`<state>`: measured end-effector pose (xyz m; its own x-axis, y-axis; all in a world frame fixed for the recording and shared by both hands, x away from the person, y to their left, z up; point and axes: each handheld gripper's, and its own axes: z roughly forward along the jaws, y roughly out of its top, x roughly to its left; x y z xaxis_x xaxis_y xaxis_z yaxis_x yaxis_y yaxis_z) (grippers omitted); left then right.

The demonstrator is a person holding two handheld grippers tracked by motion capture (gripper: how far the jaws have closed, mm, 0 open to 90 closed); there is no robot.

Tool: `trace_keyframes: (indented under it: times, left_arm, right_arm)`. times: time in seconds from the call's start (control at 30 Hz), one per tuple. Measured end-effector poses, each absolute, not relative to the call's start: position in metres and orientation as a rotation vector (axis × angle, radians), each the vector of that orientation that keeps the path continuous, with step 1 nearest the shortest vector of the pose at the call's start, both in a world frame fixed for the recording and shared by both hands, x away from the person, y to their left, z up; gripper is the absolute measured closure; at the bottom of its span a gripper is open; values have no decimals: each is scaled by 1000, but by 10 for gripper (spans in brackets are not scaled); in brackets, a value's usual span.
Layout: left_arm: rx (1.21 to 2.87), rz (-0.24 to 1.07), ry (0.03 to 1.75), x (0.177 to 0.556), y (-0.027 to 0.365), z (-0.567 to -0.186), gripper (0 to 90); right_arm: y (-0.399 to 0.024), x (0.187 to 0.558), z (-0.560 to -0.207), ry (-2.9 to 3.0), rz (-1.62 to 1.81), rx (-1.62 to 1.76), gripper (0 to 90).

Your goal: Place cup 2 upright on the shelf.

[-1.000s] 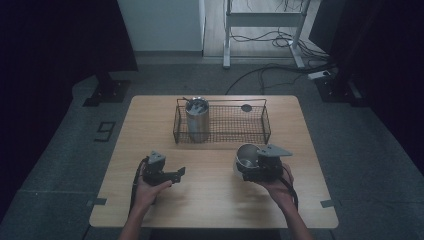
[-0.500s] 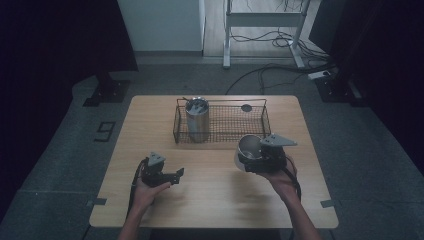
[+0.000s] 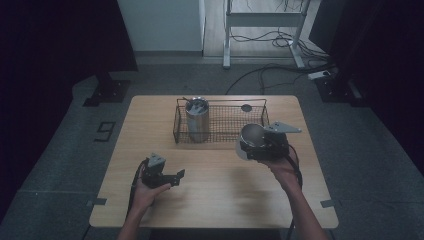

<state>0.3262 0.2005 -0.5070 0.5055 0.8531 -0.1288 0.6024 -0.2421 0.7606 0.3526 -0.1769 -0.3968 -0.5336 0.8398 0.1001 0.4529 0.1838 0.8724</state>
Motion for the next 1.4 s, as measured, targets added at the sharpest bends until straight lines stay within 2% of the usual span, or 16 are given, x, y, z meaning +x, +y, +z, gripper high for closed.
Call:
trace_keyframes:
  times: [0.77,1.4]
  left_arm:
    - [1972,388,1201,325,196,-508,82]
    - [1985,375,1206,326,196,-509,82]
  right_arm:
    - [-161,395,-361,2074,1245,1186,67]
    - [-161,431,-365,2070,1200,1236,67]
